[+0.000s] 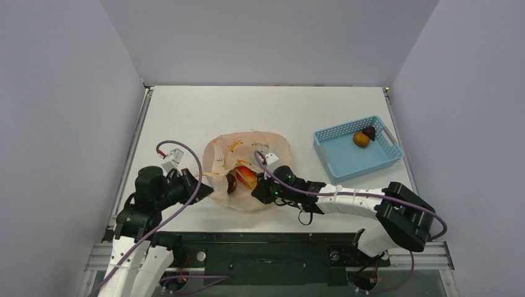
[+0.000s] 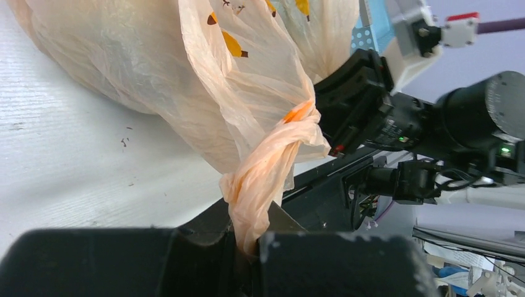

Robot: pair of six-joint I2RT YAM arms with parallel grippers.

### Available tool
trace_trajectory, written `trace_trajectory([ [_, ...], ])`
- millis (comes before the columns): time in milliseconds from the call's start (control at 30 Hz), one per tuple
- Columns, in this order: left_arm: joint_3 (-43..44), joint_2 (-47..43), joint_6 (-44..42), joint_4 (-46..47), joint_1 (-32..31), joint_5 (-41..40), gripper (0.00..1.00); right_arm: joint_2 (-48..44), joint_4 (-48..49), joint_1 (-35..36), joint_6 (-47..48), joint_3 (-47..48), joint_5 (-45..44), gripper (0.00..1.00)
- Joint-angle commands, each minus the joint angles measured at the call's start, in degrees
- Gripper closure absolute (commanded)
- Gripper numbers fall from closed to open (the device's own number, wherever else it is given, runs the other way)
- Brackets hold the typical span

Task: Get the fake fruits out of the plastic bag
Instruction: Take out the fake fruit from the plastic bag.

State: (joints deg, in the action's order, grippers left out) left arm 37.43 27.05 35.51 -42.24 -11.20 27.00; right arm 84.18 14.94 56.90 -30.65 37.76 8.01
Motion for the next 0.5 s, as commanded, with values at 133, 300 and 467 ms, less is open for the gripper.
trace_trajectory([
  [133,8.1,6.5,-6.7,-3.3,-0.2,-0.4,1.00,-10.0,-12.7,3.5,6.5,8.2,-1.7,1.00],
  [300,13.5,9.2,-14.2,-10.0,-0.2,-5.6,1.00,-12.7,-14.4,3.4,6.9,9.4,-2.7,1.00],
  [467,15.2,10.4,-15.9,-9.8,-0.2,-5.2,1.00,-13.4,-14.2,4.2,6.5,10.1,-2.7,1.00],
])
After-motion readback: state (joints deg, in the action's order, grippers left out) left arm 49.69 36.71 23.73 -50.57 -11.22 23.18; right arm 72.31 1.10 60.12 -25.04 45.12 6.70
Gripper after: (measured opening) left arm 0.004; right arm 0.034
